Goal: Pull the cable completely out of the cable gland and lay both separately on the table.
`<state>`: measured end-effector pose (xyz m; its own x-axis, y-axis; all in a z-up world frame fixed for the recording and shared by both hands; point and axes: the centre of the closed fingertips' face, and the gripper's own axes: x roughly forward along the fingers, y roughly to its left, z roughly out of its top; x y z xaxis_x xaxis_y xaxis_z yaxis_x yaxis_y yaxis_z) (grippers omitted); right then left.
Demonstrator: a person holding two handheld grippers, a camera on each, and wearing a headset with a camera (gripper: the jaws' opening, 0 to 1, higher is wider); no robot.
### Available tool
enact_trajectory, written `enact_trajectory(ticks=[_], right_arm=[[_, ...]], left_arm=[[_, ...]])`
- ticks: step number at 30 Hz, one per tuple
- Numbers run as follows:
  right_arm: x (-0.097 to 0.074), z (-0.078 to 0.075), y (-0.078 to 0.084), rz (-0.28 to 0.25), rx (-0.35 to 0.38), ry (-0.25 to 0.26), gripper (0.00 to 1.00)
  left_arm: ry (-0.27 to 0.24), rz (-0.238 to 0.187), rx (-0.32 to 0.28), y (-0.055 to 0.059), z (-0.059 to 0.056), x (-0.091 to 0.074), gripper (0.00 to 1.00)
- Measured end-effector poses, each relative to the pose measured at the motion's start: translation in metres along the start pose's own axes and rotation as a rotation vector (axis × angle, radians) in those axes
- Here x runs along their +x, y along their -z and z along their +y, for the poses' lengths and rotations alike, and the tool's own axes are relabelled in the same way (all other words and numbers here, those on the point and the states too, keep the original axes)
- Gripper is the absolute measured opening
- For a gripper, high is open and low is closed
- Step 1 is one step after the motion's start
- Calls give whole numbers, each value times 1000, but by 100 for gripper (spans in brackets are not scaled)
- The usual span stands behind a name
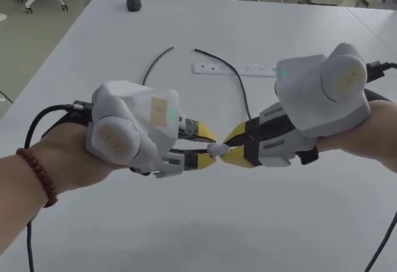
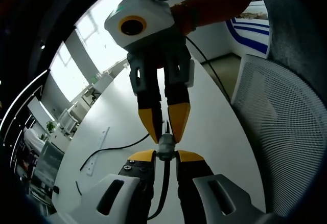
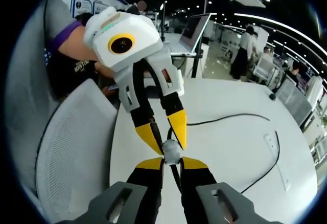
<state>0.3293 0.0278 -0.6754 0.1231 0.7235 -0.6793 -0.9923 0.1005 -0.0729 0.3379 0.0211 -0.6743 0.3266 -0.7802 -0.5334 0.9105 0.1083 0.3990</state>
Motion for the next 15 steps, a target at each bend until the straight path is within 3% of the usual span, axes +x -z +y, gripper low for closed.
enact_trajectory(ticks=[2,15], right_arm=[[0,1,0,1,2,-3,7],[-2,0,-1,-31,33,-7,7]], left_arm=[[5,2,-32,0,-1,0,16],[-14,5,-41,-2,-1,-2,14]])
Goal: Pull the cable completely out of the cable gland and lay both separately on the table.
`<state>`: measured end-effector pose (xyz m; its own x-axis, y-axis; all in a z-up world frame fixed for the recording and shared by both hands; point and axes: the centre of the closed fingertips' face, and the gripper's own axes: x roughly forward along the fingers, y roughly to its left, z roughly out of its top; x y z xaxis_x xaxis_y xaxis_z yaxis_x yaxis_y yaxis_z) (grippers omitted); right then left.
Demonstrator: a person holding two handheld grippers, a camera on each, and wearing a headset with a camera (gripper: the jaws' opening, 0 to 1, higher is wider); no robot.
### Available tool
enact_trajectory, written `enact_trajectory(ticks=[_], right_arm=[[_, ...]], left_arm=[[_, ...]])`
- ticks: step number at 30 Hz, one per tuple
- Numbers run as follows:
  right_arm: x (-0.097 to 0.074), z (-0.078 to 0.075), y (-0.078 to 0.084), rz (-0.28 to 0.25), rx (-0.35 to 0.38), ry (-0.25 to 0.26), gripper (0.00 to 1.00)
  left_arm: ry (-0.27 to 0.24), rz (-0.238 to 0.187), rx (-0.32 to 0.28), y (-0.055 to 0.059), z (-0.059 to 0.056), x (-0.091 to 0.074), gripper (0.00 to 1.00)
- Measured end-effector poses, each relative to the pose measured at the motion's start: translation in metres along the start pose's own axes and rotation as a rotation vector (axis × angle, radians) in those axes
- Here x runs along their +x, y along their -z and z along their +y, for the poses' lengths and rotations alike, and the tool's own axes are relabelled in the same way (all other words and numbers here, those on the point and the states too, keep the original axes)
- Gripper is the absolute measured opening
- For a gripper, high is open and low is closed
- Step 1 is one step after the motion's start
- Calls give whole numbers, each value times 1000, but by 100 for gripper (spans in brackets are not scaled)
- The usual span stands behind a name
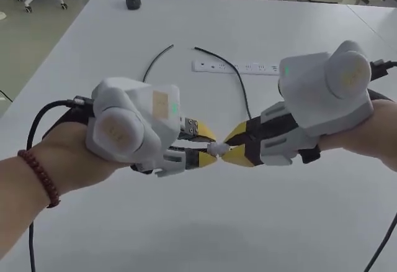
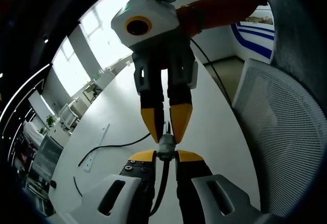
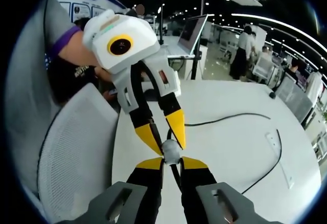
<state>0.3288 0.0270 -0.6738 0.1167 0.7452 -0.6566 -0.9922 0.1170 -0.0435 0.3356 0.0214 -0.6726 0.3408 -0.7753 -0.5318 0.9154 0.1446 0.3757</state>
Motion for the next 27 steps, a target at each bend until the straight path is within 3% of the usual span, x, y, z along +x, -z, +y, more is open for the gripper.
enact_trajectory(ticks=[12,18,24,27], right_arm=[[-5,-2,-6,-49,51,-4,8],[-5,1,-11,-86,105,-47,9],[-7,2,-14,-98,103,-60,8],[-6,4,-14,-81,56,-50,7]], left_arm=[[-8,-24,-28,-5,4,-2,14],[1,-45,-22,-8,2,-5,14],[-2,-58,-17,-11,2,-8,14],[3,-60,-37,-11,2,-8,14]])
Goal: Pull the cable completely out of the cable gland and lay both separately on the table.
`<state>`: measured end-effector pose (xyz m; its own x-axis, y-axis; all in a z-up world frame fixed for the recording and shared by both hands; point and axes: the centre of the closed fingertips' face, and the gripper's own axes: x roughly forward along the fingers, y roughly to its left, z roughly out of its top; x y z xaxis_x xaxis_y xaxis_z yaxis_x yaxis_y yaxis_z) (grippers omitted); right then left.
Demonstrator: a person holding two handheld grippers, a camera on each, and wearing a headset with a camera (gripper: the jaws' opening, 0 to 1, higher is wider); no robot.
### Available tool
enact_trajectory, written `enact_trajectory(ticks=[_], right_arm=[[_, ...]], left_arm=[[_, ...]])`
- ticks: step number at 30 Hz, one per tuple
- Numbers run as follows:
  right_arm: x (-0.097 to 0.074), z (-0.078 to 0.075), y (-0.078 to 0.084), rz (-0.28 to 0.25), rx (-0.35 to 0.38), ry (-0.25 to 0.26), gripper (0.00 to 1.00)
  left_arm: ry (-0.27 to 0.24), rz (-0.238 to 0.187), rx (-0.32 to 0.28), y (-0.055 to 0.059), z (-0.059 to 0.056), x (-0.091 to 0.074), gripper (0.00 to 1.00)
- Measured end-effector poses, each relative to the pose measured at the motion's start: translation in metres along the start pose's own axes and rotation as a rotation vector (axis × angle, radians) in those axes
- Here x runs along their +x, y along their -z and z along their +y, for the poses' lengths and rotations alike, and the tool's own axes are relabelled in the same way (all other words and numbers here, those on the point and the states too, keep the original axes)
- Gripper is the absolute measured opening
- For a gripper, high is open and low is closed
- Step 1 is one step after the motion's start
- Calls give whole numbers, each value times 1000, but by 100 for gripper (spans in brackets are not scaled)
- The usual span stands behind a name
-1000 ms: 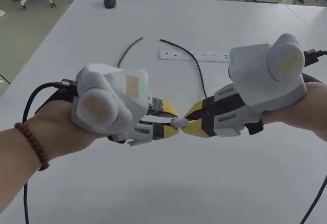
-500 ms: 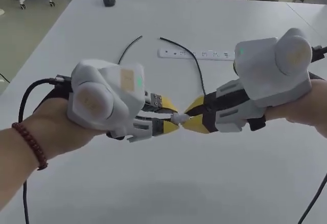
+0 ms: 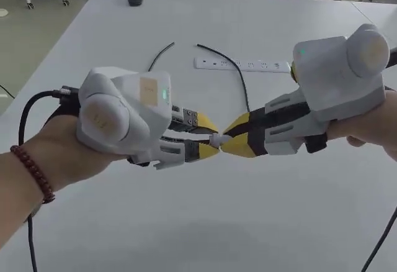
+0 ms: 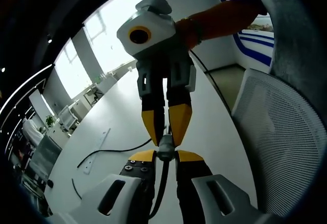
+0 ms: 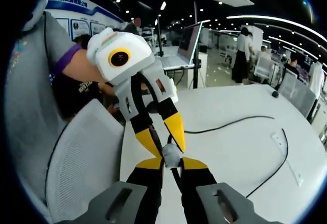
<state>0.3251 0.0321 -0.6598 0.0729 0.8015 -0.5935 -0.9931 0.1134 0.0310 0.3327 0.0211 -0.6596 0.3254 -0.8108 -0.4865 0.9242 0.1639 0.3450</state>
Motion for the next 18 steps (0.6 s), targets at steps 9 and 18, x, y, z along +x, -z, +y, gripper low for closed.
enact_trajectory(ticks=[9,18], right_arm=[[2,-1,1,45,-225,56,7],[2,-2,0,36,-271,57,7]], left_arm=[[21,-11,-174,4,3,3,15],[42,-31,-367,5,5,2,15]])
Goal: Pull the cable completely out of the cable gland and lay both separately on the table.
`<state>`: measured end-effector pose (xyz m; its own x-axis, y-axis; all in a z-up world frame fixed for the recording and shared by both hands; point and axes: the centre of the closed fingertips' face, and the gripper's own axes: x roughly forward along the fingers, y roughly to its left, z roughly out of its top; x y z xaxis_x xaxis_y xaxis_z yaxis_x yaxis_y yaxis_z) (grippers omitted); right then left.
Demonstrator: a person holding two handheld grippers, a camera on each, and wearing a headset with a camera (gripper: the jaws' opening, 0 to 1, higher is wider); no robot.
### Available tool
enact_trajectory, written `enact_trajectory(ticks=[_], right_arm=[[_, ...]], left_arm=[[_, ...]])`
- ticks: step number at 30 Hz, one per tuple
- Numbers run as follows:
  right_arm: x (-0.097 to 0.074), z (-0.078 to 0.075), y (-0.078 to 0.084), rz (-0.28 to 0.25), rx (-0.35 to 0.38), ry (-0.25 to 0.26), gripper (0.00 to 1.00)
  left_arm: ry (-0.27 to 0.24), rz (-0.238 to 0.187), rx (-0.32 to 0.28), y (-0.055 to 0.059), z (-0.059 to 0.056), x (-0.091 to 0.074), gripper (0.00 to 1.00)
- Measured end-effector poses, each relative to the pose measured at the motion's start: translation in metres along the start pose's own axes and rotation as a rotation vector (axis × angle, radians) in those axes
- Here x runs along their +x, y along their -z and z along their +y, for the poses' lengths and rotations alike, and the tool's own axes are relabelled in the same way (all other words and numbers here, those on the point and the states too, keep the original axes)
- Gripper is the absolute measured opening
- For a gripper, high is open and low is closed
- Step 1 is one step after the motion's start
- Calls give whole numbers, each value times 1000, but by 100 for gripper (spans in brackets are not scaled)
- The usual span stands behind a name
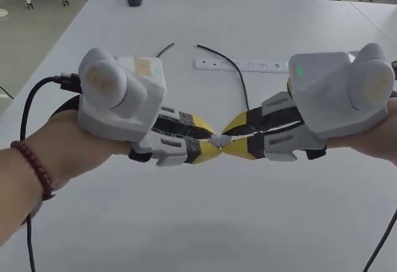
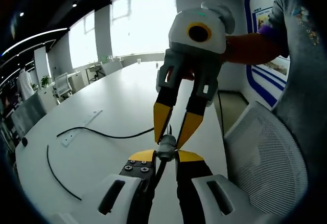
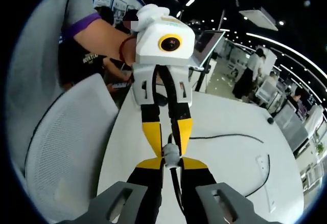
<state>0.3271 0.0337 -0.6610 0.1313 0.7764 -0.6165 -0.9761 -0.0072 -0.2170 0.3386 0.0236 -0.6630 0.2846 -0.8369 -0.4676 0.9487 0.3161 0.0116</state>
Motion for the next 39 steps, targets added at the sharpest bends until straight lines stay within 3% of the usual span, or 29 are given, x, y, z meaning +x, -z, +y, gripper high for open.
enact_trajectory(ticks=[2,3,5,8,13,14,15,16,18,19,21,23,25,26,32,39], right_arm=[[0,1,0,-1,1,-6,7],[0,0,0,-2,-8,-4,7],[0,1,-1,-5,-5,-5,7],[0,1,-2,-16,-4,-9,7],[-1,2,-3,-25,-24,-10,7],[-1,2,-3,-26,-21,-11,7],[-2,3,-3,-33,2,-19,7],[-3,3,-4,-41,26,-21,7],[-5,1,-7,-78,162,-30,8],[-6,-1,-9,-102,200,-36,8],[-10,-2,-10,-134,259,-59,9],[-11,0,-8,-133,303,-79,9],[-10,0,-6,-132,294,-77,9],[-10,2,-2,-106,313,-89,11],[-14,4,-10,-152,340,-104,9],[-13,8,-8,-148,380,-134,9]], left_arm=[[12,5,-68,2,-1,0,15],[4,3,-72,1,1,0,15],[14,11,-142,3,-2,-1,15],[20,7,-199,4,-1,-2,15],[16,3,-213,3,-1,-3,15],[17,3,-204,3,-3,-3,15],[16,-7,-139,1,-3,-3,15],[15,-11,-154,1,-6,-5,15],[1,-53,-77,-6,-4,-7,15],[8,-50,-94,-6,-5,-8,15],[8,-67,-66,-9,-6,-9,15],[11,-68,-46,-11,-8,-9,15],[11,-69,-17,-11,-9,-9,15],[14,-77,-8,-12,-10,-9,15],[20,-67,31,-9,-12,-9,15],[34,-63,68,-8,-15,-8,15]])
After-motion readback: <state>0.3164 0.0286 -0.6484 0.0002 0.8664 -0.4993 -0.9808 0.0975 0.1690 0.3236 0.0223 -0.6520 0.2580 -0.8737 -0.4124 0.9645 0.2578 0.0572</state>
